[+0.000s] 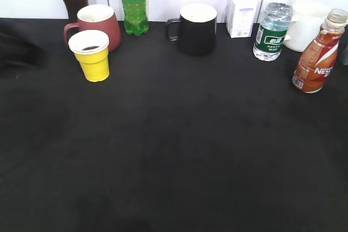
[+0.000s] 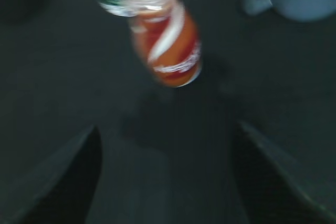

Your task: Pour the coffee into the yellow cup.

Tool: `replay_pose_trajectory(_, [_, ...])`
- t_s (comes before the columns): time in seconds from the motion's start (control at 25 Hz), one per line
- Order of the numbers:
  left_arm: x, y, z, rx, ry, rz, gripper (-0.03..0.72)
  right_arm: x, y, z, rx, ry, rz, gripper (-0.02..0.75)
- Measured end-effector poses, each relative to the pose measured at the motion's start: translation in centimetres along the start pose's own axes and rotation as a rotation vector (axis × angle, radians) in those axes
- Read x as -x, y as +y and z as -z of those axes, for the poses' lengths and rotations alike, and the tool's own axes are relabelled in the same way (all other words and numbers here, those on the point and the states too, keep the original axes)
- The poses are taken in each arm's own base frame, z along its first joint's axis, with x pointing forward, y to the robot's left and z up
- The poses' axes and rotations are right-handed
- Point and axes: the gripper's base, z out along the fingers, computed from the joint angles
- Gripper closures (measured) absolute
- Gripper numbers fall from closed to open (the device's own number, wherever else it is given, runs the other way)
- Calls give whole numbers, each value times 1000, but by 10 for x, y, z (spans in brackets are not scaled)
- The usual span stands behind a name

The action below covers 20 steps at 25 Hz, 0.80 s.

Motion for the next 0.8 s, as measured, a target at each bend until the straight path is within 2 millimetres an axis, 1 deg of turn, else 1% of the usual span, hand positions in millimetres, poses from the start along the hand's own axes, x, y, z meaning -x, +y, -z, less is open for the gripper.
replay_pose_trajectory(0.08, [-7,9,42,4,-74,-61,160,-14,4,29,38,-25,11,148])
replay_pose_trajectory(0.12, [-14,14,64,3,-124,-77,185,-23,6,45,53,-51,26,148])
replay_pose_trajectory(0.16, [-24,18,75,3,-145,-78,208,-32,8,65,67,-92,56,148])
replay_pose_trajectory(0.24, [-55,25,89,0,-131,-62,225,-48,11,99,87,-149,96,148])
replay_pose_trajectory(0.28, [-72,29,95,-1,-128,-52,228,-58,11,113,88,-158,117,149])
replay_pose_trajectory(0.32, [-88,32,98,0,-122,-48,228,-73,10,121,81,-138,139,148])
replay_pose_trajectory(0.4, [-118,35,99,-29,-118,-68,229,-104,1,126,29,-60,187,148])
replay_pose_trajectory(0.44, [-130,35,100,-51,-111,-79,229,-118,-3,126,0,-39,205,148])
replay_pose_trajectory(0.52, [-140,37,109,-70,-157,-101,229,-141,-11,123,-47,-49,228,148])
replay_pose_trajectory(0.56, [-141,37,109,-70,-162,-111,229,-147,-14,121,-61,-60,226,148])
replay_pose_trajectory(0.64, [-147,37,105,-76,-130,-121,229,-148,-16,123,-88,-82,202,148])
replay_pose_trajectory(0.8, [-147,37,105,-78,-129,-124,239,-148,-18,123,-101,-88,187,148])
